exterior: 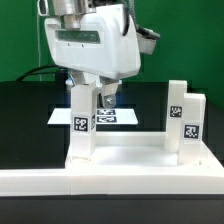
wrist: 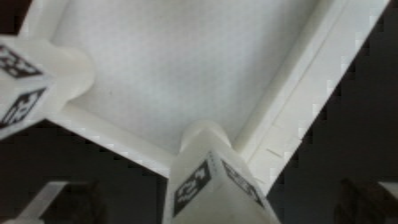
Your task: Assemble desk
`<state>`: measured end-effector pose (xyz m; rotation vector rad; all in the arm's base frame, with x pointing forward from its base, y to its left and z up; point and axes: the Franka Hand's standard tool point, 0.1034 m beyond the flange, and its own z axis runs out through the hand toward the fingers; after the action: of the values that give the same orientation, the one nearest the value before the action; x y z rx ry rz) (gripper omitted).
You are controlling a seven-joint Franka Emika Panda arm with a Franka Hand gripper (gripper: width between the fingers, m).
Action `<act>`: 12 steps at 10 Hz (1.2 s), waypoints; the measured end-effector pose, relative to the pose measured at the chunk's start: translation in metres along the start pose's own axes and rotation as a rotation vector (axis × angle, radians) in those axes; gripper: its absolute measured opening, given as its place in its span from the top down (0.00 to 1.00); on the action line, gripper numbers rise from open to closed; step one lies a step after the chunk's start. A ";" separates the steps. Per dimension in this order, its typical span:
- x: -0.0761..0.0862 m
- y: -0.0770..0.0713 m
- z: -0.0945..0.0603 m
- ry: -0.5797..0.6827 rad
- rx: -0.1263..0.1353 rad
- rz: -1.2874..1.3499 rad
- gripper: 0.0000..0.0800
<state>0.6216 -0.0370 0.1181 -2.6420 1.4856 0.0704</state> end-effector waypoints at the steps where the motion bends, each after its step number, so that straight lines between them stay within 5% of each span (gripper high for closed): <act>1: 0.004 0.004 -0.001 0.017 -0.045 -0.262 0.19; 2: 0.007 0.003 0.000 0.020 -0.074 -0.456 0.19; 4: 0.006 0.003 0.000 0.015 -0.074 -0.498 0.19; 5: 0.006 0.003 0.000 0.016 -0.074 -0.482 0.34; 6: 0.006 0.003 0.000 0.016 -0.074 -0.483 0.34; 7: 0.006 0.003 0.001 0.016 -0.073 -0.459 0.57; 8: 0.006 0.003 0.001 0.019 -0.071 -0.362 0.64; 12: 0.008 0.000 0.002 0.038 -0.039 0.013 0.64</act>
Offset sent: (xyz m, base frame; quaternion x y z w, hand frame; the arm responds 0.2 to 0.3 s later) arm 0.0000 0.0000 0.0000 0.0000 0.0000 0.0000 1.0000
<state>0.6252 -0.0435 0.1157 -2.6792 1.5279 0.0509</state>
